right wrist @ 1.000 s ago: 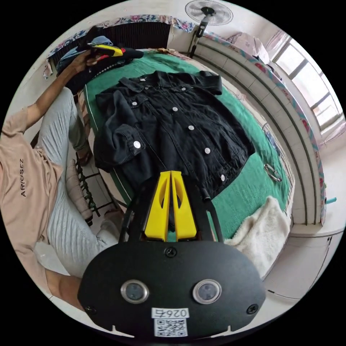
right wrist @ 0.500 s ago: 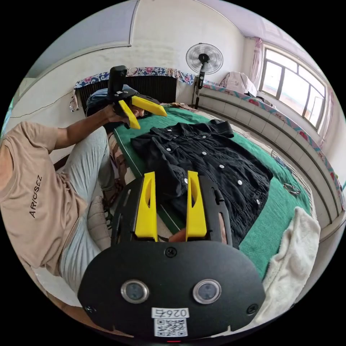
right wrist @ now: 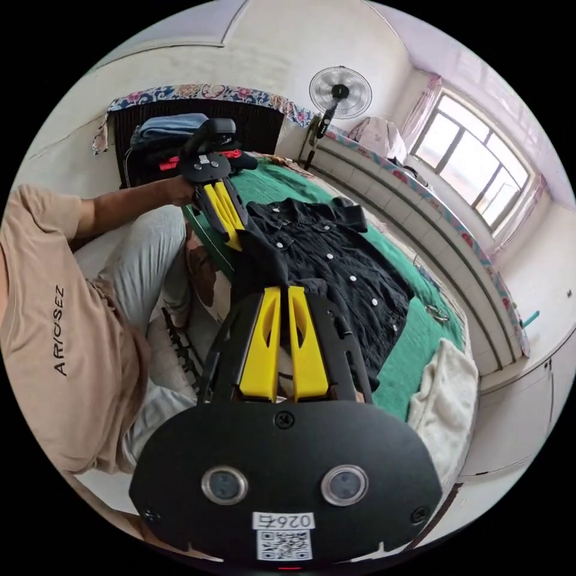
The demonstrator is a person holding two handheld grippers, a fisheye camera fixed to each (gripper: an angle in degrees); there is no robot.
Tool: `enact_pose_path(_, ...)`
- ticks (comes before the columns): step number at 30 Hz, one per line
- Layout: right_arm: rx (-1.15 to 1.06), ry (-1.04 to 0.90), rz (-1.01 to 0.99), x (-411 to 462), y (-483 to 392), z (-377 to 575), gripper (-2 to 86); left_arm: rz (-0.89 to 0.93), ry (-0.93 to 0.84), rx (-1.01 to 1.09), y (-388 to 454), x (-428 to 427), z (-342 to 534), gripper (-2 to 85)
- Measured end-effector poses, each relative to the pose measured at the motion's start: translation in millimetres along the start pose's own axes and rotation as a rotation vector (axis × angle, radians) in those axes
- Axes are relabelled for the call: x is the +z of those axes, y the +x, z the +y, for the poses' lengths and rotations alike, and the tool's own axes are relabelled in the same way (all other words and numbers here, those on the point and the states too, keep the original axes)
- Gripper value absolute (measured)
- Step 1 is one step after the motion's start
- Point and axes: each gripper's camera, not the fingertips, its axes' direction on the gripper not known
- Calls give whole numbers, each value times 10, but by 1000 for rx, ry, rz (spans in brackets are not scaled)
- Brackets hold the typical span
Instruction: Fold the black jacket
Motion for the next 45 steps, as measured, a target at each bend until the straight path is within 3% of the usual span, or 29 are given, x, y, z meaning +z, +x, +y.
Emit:
enact_pose_path(4,-116,61,370,-167,-249,-427,-15,-142,130,-19,-336,-305,-150,9)
enact_pose_path(7,-88,88,559,149,4,-874,-11,-343,226,-297,-1051,-308,-117,50)
enact_pose_path(8,-26,81,626,417,254,-1099,-7,-380,175,-421,-1402,-203,-55,107)
enact_pose_path(9,-3,57,659,596,396,-1209,-1,-367,132,-471,-1570,-136,-9,136)
enact_pose_path(11,100,-168,719,1418,1008,-1516,16,-188,13,-622,-2065,124,285,181)
enact_pose_path(13,174,-303,659,1835,1332,-1528,30,-121,17,-683,-2187,232,579,188)
enact_pose_path(16,324,-204,463,2051,1567,-1282,16,-38,-9,-810,-2361,337,1002,159)
enact_pose_path(18,402,-200,379,2249,1685,-1069,-6,77,19,-751,-2468,293,1017,132)
enact_pose_path(20,367,-319,196,2511,1839,-1009,-13,117,82,-711,-2556,236,988,85)
enact_pose_path(22,383,-283,138,2568,1921,-1006,-14,114,61,-660,-2597,273,899,75)
enact_pose_path(24,359,-255,77,2646,1963,-1066,-14,96,-4,-583,-2615,395,763,69)
enact_pose_path(27,289,-216,-22,2930,1995,-1214,-14,73,-407,-446,-2669,944,607,34)
enact_pose_path(30,222,-506,-14,3629,2104,-1280,-14,85,-420,-434,-2827,911,564,1)
enact_pose_path(32,399,-434,-74,3584,2394,-1332,-13,71,-391,-443,-2889,742,592,-7)
enact_pose_path(35,446,-250,-146,3308,2588,-1379,-12,54,-305,-385,-2918,595,563,-9)
enact_pose_path(37,406,-280,-128,3377,2658,-1360,-12,89,-430,-440,-3087,764,631,-9)
enact_pose_path(39,347,-498,-59,3703,2743,-1266,-12,182,-421,-550,-3316,773,718,-10)
enact_pose_path(40,366,-409,-86,3664,2854,-1231,-11,222,-413,-553,-3391,682,752,-10)
enact_pose_path(43,505,-389,-201,3586,3176,-1204,-10,173,-351,-481,-3409,387,805,-10)
enact_pose_path(45,493,-290,-284,3442,3207,-1249,-9,259,-294,-439,-3465,312,844,-10)
